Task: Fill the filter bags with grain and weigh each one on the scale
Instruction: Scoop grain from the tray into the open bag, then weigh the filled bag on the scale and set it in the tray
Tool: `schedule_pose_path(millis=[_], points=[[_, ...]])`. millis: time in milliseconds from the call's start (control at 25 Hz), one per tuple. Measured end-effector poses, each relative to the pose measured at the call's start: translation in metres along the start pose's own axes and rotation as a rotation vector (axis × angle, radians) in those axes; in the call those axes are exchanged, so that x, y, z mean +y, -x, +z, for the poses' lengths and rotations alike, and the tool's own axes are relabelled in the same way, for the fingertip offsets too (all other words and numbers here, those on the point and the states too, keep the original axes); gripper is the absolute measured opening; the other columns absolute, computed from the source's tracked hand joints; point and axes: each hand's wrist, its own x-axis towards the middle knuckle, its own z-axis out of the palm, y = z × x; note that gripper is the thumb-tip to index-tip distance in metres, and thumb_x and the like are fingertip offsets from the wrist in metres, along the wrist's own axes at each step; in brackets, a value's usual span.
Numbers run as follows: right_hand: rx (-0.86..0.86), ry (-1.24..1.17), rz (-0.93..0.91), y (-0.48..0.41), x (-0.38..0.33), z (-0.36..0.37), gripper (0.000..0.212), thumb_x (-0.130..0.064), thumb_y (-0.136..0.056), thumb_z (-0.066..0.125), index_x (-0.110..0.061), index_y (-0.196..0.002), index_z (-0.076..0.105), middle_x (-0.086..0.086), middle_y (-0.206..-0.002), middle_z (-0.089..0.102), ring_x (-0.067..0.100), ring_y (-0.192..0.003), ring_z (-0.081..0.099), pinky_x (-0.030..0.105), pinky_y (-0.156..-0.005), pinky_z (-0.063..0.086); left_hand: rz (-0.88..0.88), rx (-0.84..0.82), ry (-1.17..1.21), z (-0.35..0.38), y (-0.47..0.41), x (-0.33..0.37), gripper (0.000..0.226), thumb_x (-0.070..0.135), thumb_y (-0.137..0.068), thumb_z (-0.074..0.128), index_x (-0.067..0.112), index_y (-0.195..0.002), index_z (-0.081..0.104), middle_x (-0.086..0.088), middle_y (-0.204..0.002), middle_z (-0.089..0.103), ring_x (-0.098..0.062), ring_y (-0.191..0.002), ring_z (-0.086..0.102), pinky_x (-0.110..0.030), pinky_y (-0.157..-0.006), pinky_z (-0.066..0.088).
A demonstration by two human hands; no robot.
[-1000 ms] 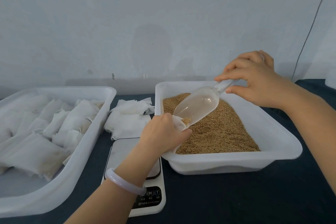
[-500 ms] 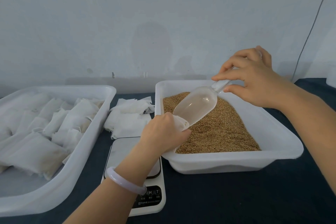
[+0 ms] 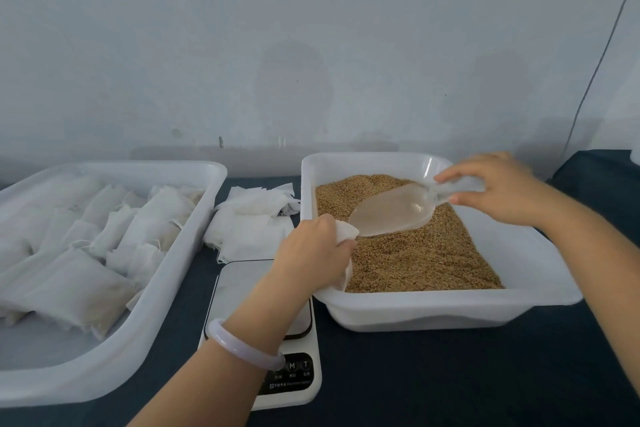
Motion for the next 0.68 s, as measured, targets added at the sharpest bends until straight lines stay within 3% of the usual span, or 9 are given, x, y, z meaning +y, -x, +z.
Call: schedule_pose_path(millis=[80,200,320,440,560,680], points=[[-0.058,0.098,0.099,-0.003,0.006,0.023,0.029,-0.032,-0.086,0.063,-0.048,-0.108,0.056,-0.011,-0.127,0.056,0.021,-0.131,0.031,0.052,-0.110,0.014,-0.011,-0.005,0.045,0.000,-0.001,-0.001,0.027,0.035,-0.093,0.050,0.014,-0.079,0.041,0.004,-0.072,0.044,-0.023,-0.077,0.049,-0.031,-0.061,0.034],[-0.143,0.149,0.216,-0.006,0.007,0.055,0.025,-0.034,-0.086,0.063,-0.048,-0.107,0.059,-0.012,-0.130,0.054,0.027,-0.135,0.032,0.069,-0.108,0.000,-0.044,0.001,0.255,-0.001,-0.001,-0.005,0.028,0.032,-0.095,0.050,0.004,-0.090,0.055,-0.001,-0.074,0.053,-0.016,-0.067,0.049,-0.028,-0.057,0.035],[-0.236,0.162,0.196,-0.005,0.006,0.073,0.019,-0.035,-0.084,0.066,-0.047,-0.097,0.059,-0.018,-0.120,0.059,0.022,-0.132,0.038,0.069,-0.107,-0.006,-0.078,-0.026,0.521,-0.005,0.000,-0.009,0.026,0.028,-0.095,0.053,0.006,-0.085,0.063,0.002,-0.065,0.054,-0.004,-0.050,0.046,-0.014,-0.049,0.036],[-0.286,0.235,0.170,-0.005,-0.002,0.078,0.022,-0.036,-0.082,0.067,-0.043,-0.102,0.061,-0.017,-0.108,0.061,0.022,-0.131,0.036,0.065,-0.108,-0.011,-0.125,-0.076,0.667,-0.014,0.000,-0.012,0.022,0.029,-0.094,0.055,0.018,-0.078,0.066,0.006,-0.063,0.060,-0.007,-0.055,0.054,-0.014,-0.054,0.042],[-0.357,0.291,0.083,-0.003,-0.009,0.074,0.040,-0.041,-0.081,0.068,-0.036,-0.119,0.057,-0.007,-0.128,0.055,0.023,-0.134,0.033,0.056,-0.115,0.009,-0.095,-0.104,0.683,-0.025,-0.001,-0.010,0.018,0.029,-0.094,0.055,0.025,-0.083,0.068,0.008,-0.070,0.066,-0.009,-0.065,0.061,-0.022,-0.064,0.048],[-0.236,-0.202,-0.052,0.000,-0.035,0.062,0.044,-0.031,-0.085,0.066,-0.034,-0.126,0.054,-0.018,-0.130,0.054,0.007,-0.118,0.054,0.039,-0.105,0.041,-0.010,-0.144,0.673,-0.045,-0.003,-0.006,0.021,0.022,-0.096,0.052,0.025,-0.091,0.071,0.003,-0.086,0.072,-0.010,-0.077,0.065,-0.017,-0.069,0.050]])
